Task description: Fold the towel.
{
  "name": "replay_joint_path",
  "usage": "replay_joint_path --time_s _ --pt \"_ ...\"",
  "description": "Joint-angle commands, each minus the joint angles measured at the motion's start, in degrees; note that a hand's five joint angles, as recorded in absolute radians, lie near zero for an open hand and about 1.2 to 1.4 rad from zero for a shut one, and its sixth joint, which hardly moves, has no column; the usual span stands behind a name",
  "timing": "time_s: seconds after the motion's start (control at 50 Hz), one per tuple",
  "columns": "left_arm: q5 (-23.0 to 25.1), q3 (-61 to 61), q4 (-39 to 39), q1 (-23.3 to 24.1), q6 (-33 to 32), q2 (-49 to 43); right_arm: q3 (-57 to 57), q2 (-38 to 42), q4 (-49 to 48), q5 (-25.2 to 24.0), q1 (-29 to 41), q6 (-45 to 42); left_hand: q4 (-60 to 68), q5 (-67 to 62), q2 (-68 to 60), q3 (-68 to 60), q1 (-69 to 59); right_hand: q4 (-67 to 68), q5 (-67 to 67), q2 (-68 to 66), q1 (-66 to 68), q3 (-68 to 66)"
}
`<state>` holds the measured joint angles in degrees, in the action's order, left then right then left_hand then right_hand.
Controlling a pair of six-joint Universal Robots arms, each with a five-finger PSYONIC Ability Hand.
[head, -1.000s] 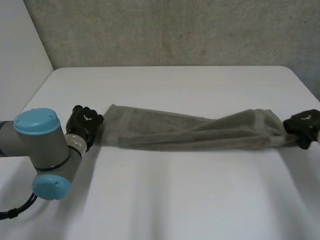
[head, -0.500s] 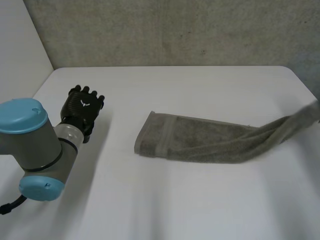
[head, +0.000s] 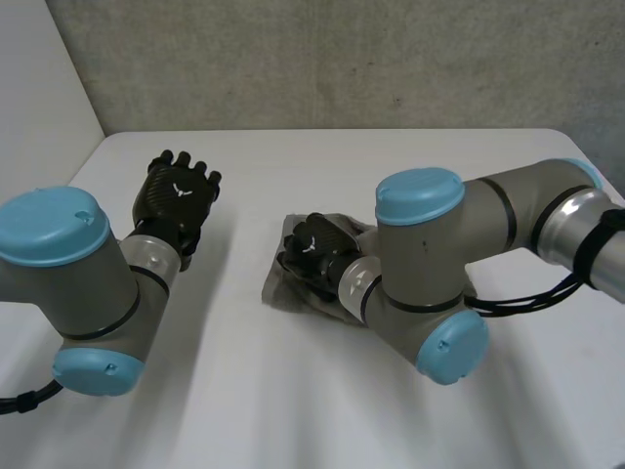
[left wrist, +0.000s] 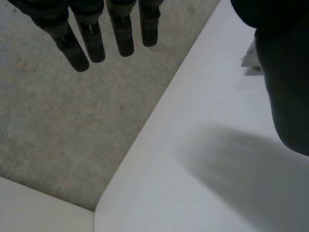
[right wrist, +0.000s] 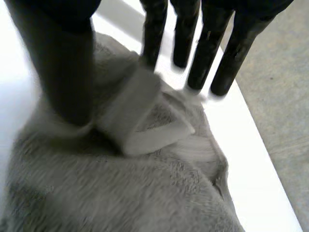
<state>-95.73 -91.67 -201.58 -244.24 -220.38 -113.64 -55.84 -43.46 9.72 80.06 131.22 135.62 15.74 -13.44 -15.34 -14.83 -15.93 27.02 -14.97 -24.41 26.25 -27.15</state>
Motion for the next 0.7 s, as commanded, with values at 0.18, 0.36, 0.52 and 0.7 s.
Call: replay_joint_path --time_s 0.18,0.36,0.52,0.7 --pt "-0.1 5.3 0.0 4.8 1.8 0.1 -15.2 -20.6 -3.8 -1.9 -11.3 14.8 -3.7 11.4 3.3 2.8 3.9 -17.0 15.0 14.4 -16.3 17.2" --pt "0.4 9.6 2.2 11.2 6.2 -1.3 -33.8 -27.2 -9.5 -7.6 -23.9 14.2 -2.5 10.2 2.1 1.6 2.7 -17.0 15.0 14.4 -16.3 17.2" --pt "0.2 11.2 2.9 16.0 6.0 -7.6 -42.8 -26.5 -18.3 -8.8 -29.6 10.9 -2.5 10.2 2.1 1.6 2.7 -6.4 4.3 3.8 -5.6 6.5" --pt "0.0 10.3 3.0 16.2 6.5 -7.9 -43.2 -22.5 -21.1 -8.3 -30.2 9.6 -2.5 10.2 2.1 1.6 2.7 14.0 -16.1 -16.6 14.8 -13.9"
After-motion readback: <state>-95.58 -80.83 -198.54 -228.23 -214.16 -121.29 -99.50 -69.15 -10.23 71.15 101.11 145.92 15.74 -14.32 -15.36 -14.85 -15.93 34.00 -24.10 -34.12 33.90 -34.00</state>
